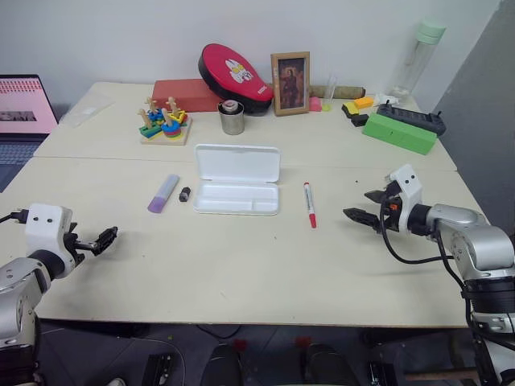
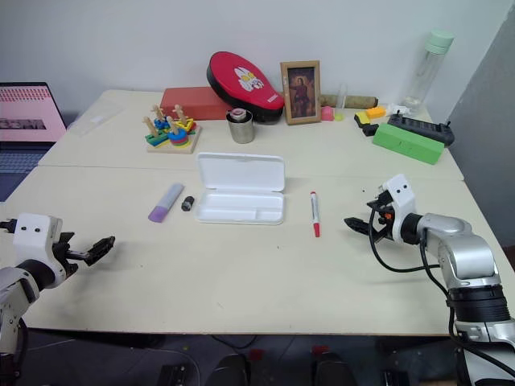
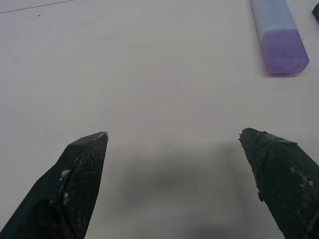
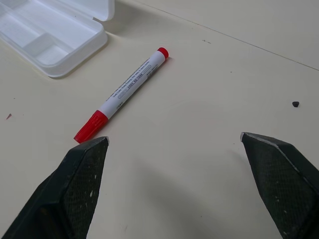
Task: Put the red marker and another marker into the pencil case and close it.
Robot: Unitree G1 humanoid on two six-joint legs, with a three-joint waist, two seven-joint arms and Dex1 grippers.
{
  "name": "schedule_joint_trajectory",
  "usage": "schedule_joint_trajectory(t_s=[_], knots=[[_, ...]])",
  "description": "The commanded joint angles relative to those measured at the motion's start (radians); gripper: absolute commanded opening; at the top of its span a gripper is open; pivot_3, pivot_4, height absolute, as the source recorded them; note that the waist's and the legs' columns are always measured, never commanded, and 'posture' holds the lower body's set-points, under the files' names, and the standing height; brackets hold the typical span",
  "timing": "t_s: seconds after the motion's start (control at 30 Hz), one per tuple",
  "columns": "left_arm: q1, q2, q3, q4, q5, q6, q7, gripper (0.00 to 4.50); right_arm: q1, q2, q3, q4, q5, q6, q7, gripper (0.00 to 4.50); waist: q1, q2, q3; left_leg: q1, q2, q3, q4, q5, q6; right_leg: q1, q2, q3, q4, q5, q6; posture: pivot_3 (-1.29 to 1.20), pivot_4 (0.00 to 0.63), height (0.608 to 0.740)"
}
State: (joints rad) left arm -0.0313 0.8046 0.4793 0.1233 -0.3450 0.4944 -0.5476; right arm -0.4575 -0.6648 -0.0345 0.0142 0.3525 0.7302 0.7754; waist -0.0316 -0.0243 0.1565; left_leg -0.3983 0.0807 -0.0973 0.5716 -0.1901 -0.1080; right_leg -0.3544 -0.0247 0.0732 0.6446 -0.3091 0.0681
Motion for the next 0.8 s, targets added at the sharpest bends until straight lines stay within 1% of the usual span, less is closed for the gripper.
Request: schedule_joint_trajectory(t_s=[0.03,0.13,0.2,0.27,0.33,0.43,0.6,0.73,0.8], knots=[[-0.002,0.008,0.027,-0.037,-0.005,-0.005,-0.004,4.5,-0.018,-0.007,-0.01,-0.023,0.0,-0.013,0.002,4.48,0.0,0.0,0.0,0.0,0.0,0.0,0.0,0.0,0.0,0.0,0.0,0.0,0.0,0.0,0.0,0.0,0.15,0.74],[-0.004,0.005,0.004,-0.056,-0.04,-0.013,-0.075,4.5,-0.036,-0.01,0.027,-0.035,-0.002,-0.043,0.051,4.48,0.0,0.0,0.0,0.0,0.0,0.0,0.0,0.0,0.0,0.0,0.0,0.0,0.0,0.0,0.0,0.0,0.15,0.74],[-0.013,0.002,-0.024,-0.087,-0.059,-0.035,-0.137,4.5,-0.074,-0.009,0.09,-0.038,-0.014,-0.073,0.121,4.48,-0.001,0.0,0.0,0.0,0.0,0.0,0.0,0.0,0.0,0.0,0.0,0.0,0.0,0.0,0.0,0.0,0.15,0.74],[-0.028,-0.02,-0.039,-0.168,-0.145,-0.042,-0.236,4.5,-0.145,0.009,0.171,-0.02,-0.034,-0.087,0.184,4.48,-0.001,0.001,0.001,0.0,0.0,0.0,0.0,0.0,0.0,0.0,0.0,0.0,0.0,0.0,0.001,0.0,0.15,0.74],[-0.043,-0.039,-0.051,-0.248,-0.23,-0.031,-0.318,4.5,-0.218,0.038,0.249,0.014,-0.061,-0.107,0.235,4.48,-0.002,0.002,0.001,0.0,0.0,0.0,0.0,0.0,0.0,0.0,0.0,0.0,0.0,0.0,0.001,0.0,0.15,0.74],[-0.039,-0.031,-0.111,-0.328,-0.265,-0.028,-0.411,4.5,-0.354,0.153,0.346,0.114,-0.1,-0.122,0.259,4.48,-0.005,0.0,0.0,0.001,0.001,0.0,0.001,0.0,0.0,0.0,0.0,0.0,0.001,0.0,0.0,0.0,0.15,0.74],[-0.05,-0.033,-0.191,-0.363,-0.235,-0.065,-0.461,4.5,-0.471,0.293,0.436,0.316,-0.179,-0.189,0.272,4.48,-0.009,0.001,0.001,0.0,0.001,0.0,0.0,0.0,0.0,0.0,0.001,0.0,0.001,0.001,-0.001,0.0,0.15,0.74],[-0.059,-0.033,-0.199,-0.369,-0.241,-0.063,-0.454,4.5,-0.523,0.363,0.46,0.456,-0.224,-0.249,0.284,4.48,0.004,0.001,0.001,-0.001,0.0,-0.001,0.0,0.0,0.0,-0.001,0.0,-0.001,0.001,0.001,-0.002,0.0,0.15,0.74],[-0.06,-0.036,-0.196,-0.381,-0.246,-0.057,-0.443,4.5,-0.548,0.397,0.468,0.527,-0.251,-0.282,0.284,4.48,0.002,0.002,0.001,-0.001,0.0,0.0,0.0,0.0,0.0,-0.001,0.0,-0.001,0.001,0.001,-0.002,0.0,0.15,0.74]])
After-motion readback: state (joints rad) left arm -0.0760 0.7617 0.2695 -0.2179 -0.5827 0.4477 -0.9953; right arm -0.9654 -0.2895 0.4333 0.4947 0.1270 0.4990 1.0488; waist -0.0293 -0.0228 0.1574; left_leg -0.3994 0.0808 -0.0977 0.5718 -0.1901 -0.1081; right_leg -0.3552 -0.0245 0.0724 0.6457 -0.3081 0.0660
